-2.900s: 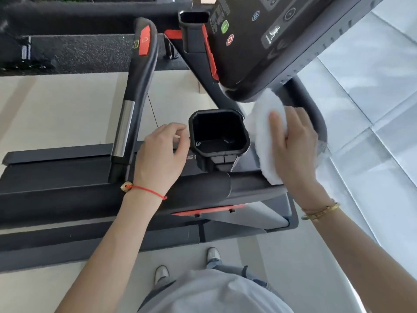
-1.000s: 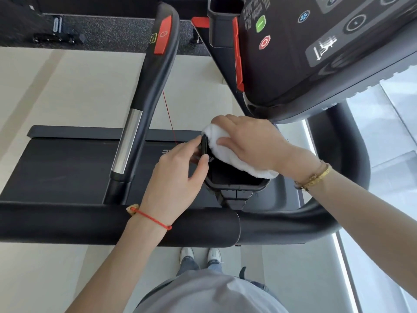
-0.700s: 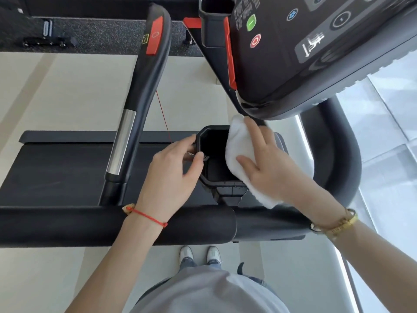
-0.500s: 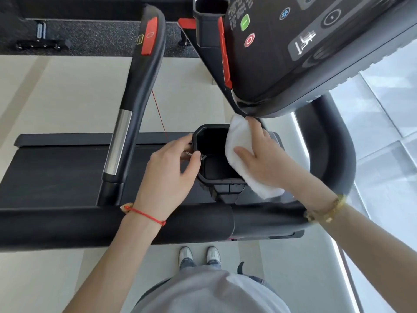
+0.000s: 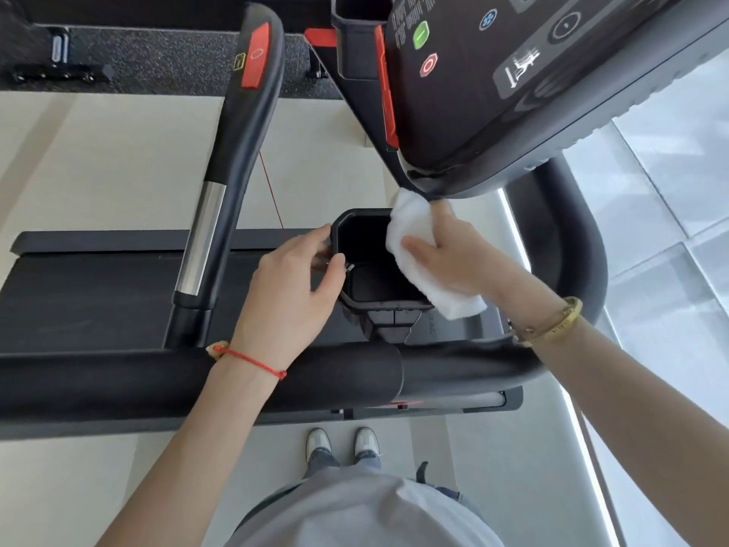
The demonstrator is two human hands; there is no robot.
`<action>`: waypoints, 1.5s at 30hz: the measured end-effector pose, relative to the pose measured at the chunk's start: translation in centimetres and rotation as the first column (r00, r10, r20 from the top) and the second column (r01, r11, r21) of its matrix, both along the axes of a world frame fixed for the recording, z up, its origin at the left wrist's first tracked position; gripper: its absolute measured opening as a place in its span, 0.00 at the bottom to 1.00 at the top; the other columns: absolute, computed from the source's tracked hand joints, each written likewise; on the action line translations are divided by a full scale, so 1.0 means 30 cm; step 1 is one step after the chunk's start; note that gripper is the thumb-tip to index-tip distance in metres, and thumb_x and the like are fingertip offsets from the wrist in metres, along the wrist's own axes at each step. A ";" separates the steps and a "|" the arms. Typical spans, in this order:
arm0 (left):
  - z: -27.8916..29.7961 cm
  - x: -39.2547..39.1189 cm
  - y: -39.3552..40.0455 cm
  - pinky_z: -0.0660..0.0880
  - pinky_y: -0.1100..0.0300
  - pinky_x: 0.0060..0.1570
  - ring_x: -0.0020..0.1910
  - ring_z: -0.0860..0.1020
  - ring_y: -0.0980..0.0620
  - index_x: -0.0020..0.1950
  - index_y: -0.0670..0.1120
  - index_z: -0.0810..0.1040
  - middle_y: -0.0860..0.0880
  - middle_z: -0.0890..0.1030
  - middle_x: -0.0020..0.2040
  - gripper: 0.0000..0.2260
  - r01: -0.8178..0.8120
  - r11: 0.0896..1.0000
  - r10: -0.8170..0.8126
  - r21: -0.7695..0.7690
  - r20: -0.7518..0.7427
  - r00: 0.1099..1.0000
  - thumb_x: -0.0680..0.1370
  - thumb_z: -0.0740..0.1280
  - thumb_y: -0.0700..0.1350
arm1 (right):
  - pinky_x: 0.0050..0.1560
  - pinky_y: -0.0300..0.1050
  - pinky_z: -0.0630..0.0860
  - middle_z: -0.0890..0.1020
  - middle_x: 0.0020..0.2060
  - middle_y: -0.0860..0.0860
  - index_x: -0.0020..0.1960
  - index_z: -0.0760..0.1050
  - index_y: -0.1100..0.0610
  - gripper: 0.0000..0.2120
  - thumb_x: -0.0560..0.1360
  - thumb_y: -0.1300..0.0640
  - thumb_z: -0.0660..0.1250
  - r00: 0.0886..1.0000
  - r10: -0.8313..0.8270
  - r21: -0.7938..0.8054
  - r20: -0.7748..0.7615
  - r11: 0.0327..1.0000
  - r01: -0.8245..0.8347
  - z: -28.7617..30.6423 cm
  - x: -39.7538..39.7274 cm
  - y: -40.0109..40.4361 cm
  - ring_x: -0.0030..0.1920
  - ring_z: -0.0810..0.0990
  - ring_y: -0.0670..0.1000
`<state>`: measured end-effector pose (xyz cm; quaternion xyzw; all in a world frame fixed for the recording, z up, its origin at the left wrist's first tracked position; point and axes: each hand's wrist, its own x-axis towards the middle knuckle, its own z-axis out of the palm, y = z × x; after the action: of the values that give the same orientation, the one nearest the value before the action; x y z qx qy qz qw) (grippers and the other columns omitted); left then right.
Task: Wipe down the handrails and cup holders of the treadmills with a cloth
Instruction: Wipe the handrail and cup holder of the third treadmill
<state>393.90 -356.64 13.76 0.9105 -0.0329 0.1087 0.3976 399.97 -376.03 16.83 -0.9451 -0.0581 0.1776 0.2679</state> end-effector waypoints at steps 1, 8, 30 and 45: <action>0.000 0.000 0.000 0.78 0.63 0.51 0.45 0.80 0.61 0.64 0.49 0.78 0.58 0.79 0.46 0.13 0.003 1.000 -0.003 0.001 0.001 1.000 0.79 0.65 0.44 | 0.44 0.43 0.63 0.73 0.45 0.56 0.67 0.57 0.67 0.23 0.82 0.53 0.58 1.000 0.007 0.009 0.000 1.000 -0.007 0.002 -0.003 -0.005 0.44 0.71 0.54; 0.003 0.000 0.005 0.69 0.81 0.49 0.43 0.78 0.65 0.66 0.49 0.77 0.58 0.79 0.47 0.14 0.011 1.000 -0.011 0.003 -0.030 1.000 0.80 0.65 0.45 | 0.56 0.37 0.63 0.72 0.60 0.52 0.76 0.54 0.59 0.27 0.81 0.56 0.60 0.993 0.104 0.138 0.064 0.984 -0.112 -0.026 -0.085 -0.085 0.58 0.71 0.53; 0.001 0.007 0.009 0.66 0.81 0.43 0.42 0.75 0.72 0.65 0.50 0.78 0.58 0.79 0.45 0.14 -0.003 1.000 0.002 -0.019 -0.061 0.998 0.81 0.60 0.45 | 0.57 0.45 0.68 0.76 0.51 0.50 0.63 0.66 0.59 0.17 0.83 0.49 0.51 0.749 0.613 -0.239 0.253 0.790 -0.565 0.028 -0.205 0.007 0.54 0.76 0.56; 0.008 0.003 0.009 0.69 0.73 0.40 0.38 0.77 0.56 0.64 0.48 0.79 0.49 0.80 0.39 0.15 -0.002 0.999 -0.002 -0.038 -0.104 0.995 0.83 0.56 0.46 | 0.39 0.43 0.61 0.72 0.37 0.47 0.50 0.65 0.57 0.15 0.82 0.45 0.52 0.737 0.605 -0.288 0.302 0.795 -0.535 0.002 -0.197 0.027 0.35 0.70 0.51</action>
<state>394.00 -356.38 13.98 0.9073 -0.0099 0.0616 0.4158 394.07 -375.24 16.90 -0.9173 -0.3799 0.0699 0.0966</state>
